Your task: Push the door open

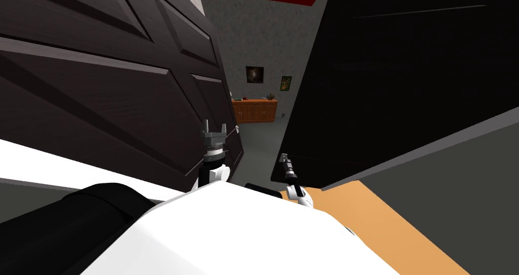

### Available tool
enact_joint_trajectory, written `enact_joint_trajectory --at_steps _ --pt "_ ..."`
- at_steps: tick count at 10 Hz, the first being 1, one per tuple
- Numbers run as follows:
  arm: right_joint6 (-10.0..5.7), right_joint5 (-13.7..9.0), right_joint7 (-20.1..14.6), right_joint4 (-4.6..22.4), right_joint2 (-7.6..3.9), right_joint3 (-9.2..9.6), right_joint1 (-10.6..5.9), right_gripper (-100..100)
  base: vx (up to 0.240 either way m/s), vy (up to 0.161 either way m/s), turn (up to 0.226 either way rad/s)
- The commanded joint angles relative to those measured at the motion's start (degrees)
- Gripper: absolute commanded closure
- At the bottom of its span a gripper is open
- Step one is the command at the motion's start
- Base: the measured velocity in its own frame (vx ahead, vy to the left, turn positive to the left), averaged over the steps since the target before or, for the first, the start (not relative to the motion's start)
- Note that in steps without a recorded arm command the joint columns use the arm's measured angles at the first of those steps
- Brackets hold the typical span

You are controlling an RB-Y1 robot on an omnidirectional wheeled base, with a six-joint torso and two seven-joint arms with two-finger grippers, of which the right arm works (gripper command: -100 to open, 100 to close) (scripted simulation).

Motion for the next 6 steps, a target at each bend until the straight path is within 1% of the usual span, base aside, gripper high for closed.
enact_joint_trajectory --at_steps 1,2,3,5,6 --pt "0.79 -0.5 0.5 -1.9 -0.72 -1.16 0.61 100 0.127 0.09 -0.062" --pt "0.85 -1.0 1.0 -1.6 -0.73 -2.45 0.52 100 0.168 0.097 -0.068" --pt "0.85 -1.0 1.0 -1.6 -0.73 -2.45 0.52 100 0.136 0.084 -0.049" --pt "0.85 -1.0 1.0 -1.6 -0.73 -2.45 0.52 100 0.041 0.019 0.006" --pt "0.9 -1.6 1.6 -1.4 -0.74 -3.77 0.43 100 0.087 0.061 -0.032"
